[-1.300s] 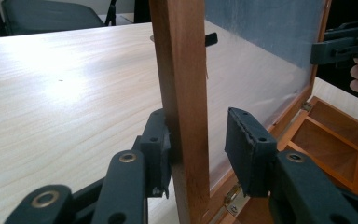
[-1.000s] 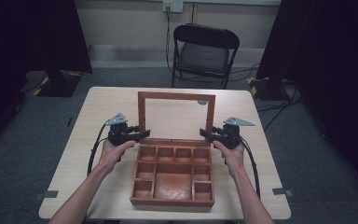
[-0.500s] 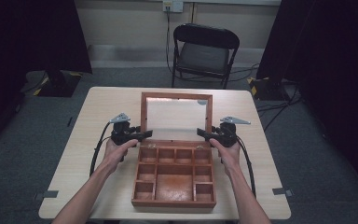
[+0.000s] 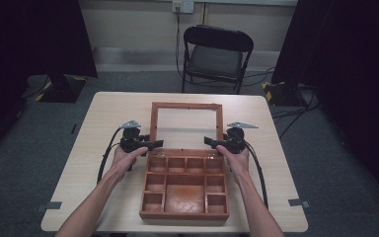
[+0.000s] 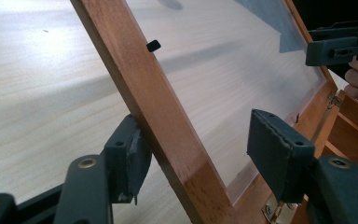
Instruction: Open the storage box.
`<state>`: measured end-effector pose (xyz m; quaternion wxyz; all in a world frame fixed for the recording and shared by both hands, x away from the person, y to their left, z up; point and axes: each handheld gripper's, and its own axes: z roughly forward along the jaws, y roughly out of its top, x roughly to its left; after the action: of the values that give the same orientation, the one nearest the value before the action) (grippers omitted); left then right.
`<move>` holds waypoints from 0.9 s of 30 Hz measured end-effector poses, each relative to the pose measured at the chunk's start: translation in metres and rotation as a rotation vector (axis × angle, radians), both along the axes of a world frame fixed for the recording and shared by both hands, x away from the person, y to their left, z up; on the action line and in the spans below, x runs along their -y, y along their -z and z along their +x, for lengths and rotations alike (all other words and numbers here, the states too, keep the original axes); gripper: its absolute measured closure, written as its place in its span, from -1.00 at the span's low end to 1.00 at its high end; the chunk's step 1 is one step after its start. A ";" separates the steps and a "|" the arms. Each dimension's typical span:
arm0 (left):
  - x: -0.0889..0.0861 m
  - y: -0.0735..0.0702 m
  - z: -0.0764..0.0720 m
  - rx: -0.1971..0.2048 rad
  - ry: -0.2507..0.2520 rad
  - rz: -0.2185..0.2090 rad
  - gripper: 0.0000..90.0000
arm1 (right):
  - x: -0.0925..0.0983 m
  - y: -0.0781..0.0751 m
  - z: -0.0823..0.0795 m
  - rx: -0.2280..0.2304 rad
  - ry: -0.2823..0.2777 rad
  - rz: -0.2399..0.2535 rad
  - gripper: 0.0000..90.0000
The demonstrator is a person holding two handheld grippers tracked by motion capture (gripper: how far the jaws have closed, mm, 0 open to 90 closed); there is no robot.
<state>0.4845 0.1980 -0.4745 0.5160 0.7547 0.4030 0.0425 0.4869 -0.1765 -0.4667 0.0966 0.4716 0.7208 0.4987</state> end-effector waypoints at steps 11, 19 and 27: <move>0.003 0.009 0.003 -0.053 0.000 -0.015 -0.40 | -0.001 0.009 0.004 -0.048 0.014 -0.012 -0.55; 0.000 0.016 0.004 -0.090 -0.010 -0.011 -0.45 | 0.001 0.015 0.007 -0.070 0.038 -0.033 -0.62; -0.004 0.020 0.003 -0.118 -0.023 -0.017 -0.52 | 0.005 0.019 0.009 -0.125 0.027 -0.030 -0.64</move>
<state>0.4879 0.2021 -0.4949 0.4973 0.7469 0.4415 0.0004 0.4956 -0.1810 -0.4861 0.0653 0.5102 0.7264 0.4559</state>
